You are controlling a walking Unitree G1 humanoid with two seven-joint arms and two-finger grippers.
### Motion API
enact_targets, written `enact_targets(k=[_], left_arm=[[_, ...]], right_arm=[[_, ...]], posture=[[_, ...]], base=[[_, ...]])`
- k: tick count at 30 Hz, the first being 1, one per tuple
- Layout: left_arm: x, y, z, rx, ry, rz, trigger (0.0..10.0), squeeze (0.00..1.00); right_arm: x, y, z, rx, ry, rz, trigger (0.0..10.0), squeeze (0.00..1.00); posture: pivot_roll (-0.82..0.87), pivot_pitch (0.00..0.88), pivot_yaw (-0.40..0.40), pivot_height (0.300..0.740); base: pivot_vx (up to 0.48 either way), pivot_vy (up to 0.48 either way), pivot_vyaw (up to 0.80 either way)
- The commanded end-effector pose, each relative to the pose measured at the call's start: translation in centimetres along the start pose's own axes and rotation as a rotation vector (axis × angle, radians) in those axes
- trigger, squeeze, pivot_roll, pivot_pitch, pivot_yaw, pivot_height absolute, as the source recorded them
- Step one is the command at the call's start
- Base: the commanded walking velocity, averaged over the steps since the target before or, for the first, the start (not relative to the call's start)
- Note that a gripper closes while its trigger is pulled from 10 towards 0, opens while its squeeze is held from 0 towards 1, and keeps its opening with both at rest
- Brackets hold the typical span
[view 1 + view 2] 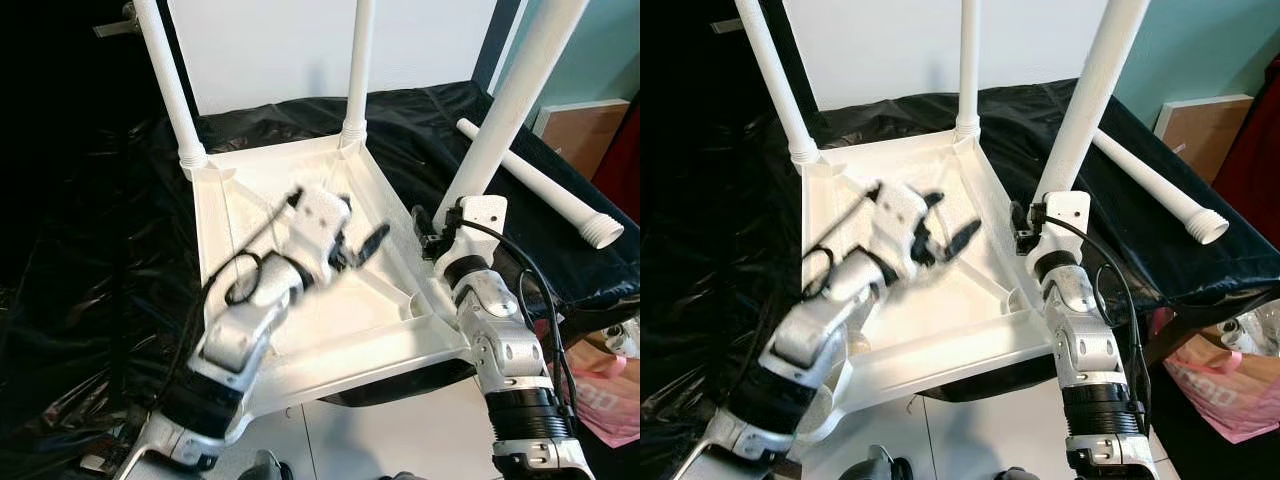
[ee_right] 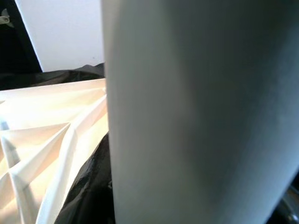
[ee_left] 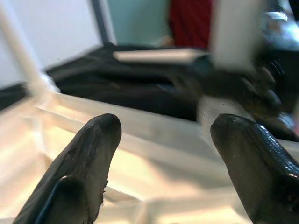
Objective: Building children table
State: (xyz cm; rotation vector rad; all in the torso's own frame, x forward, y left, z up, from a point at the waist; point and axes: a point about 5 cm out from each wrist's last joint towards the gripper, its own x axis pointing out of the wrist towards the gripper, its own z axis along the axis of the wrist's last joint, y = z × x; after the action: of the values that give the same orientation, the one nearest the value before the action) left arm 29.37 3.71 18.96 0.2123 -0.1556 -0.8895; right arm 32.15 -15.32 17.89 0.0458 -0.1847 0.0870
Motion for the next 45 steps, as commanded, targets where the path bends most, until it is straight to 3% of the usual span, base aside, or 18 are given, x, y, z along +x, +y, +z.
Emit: enact_targets(k=[1, 4, 8, 16, 19, 27, 30, 33, 35, 39, 45], left_arm=[[-0.1, -0.9, -0.7, 0.051, 0.031, -0.08, 10.0, 0.0], [-0.5, -1.6, -2.2, 0.061, 0.108, -0.128, 10.0, 0.0], [-0.6, -1.8, -2.6, 0.07, 0.124, -0.138, 10.0, 0.0], [-1.4, -2.4, -4.8, 0.171, 0.234, -0.179, 10.0, 0.0], [-1.4, -2.3, -5.0, 0.136, 0.244, -0.171, 10.0, 0.0], [-1.2, -2.6, -5.0, 0.188, 0.242, -0.193, 10.0, 0.0], [-1.1, -2.4, -4.8, 0.161, 0.234, -0.186, 10.0, 0.0], [-1.3, -2.6, -5.8, 0.295, 0.304, -0.24, 10.0, 0.0], [-1.3, -2.8, -6.1, 0.3, 0.312, -0.251, 10.0, 0.0], [-1.1, -3.0, -6.3, 0.305, 0.323, -0.253, 10.0, 0.0], [-0.4, -1.8, -7.1, 0.34, 0.388, -0.15, 10.0, 0.0]], right_arm=[[0.0, -0.3, 0.6, -0.01, -0.035, -0.009, 10.0, 0.0], [0.1, -0.4, 0.9, -0.01, -0.05, -0.007, 10.0, 0.0], [0.1, -0.4, 1.0, -0.008, -0.055, -0.006, 10.0, 0.0], [0.3, -0.3, 1.5, -0.016, -0.07, 0.007, 10.0, 0.0], [0.3, -0.3, 1.5, -0.018, -0.07, 0.008, 10.0, 0.0], [0.3, -0.2, 1.4, -0.017, -0.069, 0.015, 10.0, 0.0], [0.3, -0.3, 1.4, -0.017, -0.068, 0.015, 10.0, 0.0], [0.3, -0.3, 1.4, -0.016, -0.067, 0.012, 10.0, 0.0], [0.3, -0.3, 1.4, -0.015, -0.068, 0.012, 10.0, 0.0], [0.3, -0.3, 1.5, -0.012, -0.07, 0.013, 10.0, 0.0], [0.2, -0.3, 1.5, -0.011, -0.072, 0.01, 10.0, 0.0]], posture=[[-0.02, 0.061, -0.005, 0.74], [-0.02, 0.066, -0.003, 0.74], [-0.02, 0.066, -0.003, 0.74], [-0.02, 0.076, -0.006, 0.74], [-0.02, 0.076, -0.006, 0.74], [-0.02, 0.079, -0.005, 0.74], [-0.02, 0.082, -0.003, 0.74], [-0.02, 0.083, -0.004, 0.74], [-0.02, 0.086, -0.002, 0.74], [-0.02, 0.089, 0.001, 0.74], [-0.03, 0.093, 0.004, 0.74]], base=[[0.0, 0.0, 0.0], [0.0, 0.0, 0.0], [0.0, 0.0, 0.0], [0.0, 0.0, 0.0], [0.0, 0.0, 0.0], [0.0, 0.0, 0.0], [0.0, 0.0, 0.0], [0.0, 0.0, 0.0], [0.0, 0.0, 0.0], [0.0, 0.0, 0.0], [0.0, 0.0, 0.0]])
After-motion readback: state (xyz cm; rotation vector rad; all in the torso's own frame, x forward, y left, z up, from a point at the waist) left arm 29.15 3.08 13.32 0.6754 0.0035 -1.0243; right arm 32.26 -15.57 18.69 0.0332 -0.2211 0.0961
